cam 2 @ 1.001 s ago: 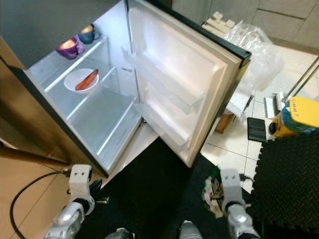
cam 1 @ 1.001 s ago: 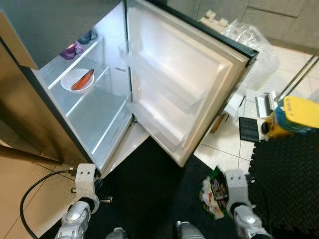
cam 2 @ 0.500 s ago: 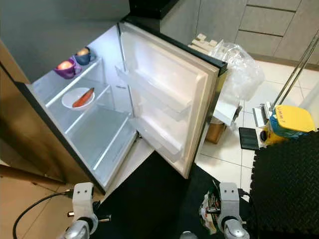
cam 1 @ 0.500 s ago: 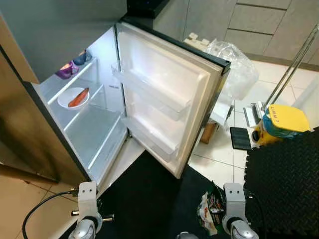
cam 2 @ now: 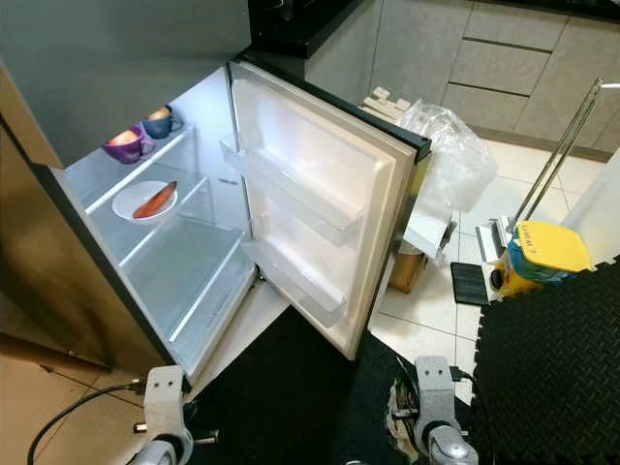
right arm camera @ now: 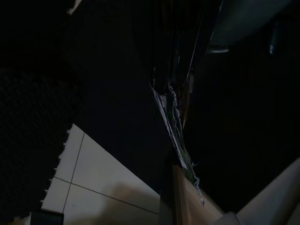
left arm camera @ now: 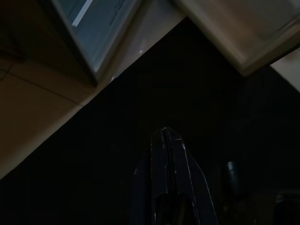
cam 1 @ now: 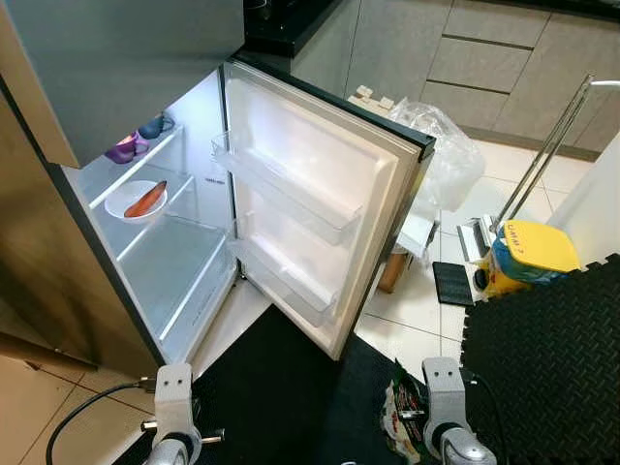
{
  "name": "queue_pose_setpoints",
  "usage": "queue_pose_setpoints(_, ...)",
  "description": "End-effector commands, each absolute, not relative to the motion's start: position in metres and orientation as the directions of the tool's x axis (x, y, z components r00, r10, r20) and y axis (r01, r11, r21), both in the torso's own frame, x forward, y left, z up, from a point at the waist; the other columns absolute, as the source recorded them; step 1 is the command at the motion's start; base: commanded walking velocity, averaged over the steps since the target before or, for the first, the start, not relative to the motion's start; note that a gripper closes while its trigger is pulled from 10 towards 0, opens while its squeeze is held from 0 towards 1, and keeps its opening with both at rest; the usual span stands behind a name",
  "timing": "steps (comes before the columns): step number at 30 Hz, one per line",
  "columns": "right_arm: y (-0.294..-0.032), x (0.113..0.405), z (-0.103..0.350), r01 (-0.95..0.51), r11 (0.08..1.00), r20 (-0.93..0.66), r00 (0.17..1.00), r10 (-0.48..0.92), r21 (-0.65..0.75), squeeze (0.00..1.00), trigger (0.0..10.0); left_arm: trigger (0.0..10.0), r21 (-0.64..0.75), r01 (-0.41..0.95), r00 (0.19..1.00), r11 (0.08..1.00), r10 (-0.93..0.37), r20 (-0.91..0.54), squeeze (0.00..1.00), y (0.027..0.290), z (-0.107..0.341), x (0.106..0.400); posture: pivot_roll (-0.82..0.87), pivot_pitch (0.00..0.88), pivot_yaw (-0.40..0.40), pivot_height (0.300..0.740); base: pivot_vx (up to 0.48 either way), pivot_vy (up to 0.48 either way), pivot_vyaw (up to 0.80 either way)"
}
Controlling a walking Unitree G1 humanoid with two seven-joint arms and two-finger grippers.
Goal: Restocking fridge
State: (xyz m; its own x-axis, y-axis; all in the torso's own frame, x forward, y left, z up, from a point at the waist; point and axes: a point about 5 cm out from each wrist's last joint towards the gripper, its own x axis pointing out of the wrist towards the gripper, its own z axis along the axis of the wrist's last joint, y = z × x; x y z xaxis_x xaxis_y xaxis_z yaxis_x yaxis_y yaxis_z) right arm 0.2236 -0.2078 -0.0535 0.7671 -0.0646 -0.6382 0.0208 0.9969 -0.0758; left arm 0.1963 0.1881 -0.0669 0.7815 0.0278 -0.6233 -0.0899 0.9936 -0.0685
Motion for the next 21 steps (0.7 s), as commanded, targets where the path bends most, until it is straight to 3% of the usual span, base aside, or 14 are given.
queue_pose_setpoints(1, -0.2101, 0.2294, -0.0489, 0.026, 0.997, -0.618, 0.783, -0.068, -0.076, 0.0, 10.0, 10.0, -0.045, -0.073, 0.778, 0.996, 0.028, -0.628, 0.0, 0.1873, -0.0678, 0.1955, -0.1, 0.074, -0.044, 0.74, 0.0, 0.0, 0.0)
queue_pose_setpoints(11, -0.2063, 0.2291, -0.0497, -0.045, 0.998, -0.632, 0.775, 0.008, -0.043, 0.0, 10.0, 10.0, -0.028, -0.057, 0.801, 0.998, 0.029, -0.598, 0.0, 0.1917, -0.0636, 0.1996, -0.05, 0.084, -0.071, 0.74, 0.0, 0.0, 0.0)
queue_pose_setpoints(21, -0.2106, 0.2299, -0.048, -0.039, 0.999, -0.627, 0.779, 0.019, -0.018, 0.0, 10.0, 10.0, -0.016, 0.009, 0.804, 1.0, -0.017, -0.594, 0.0, 0.1877, -0.0634, 0.1995, -0.08, 0.117, -0.037, 0.74, 0.0, 0.0, 0.0)
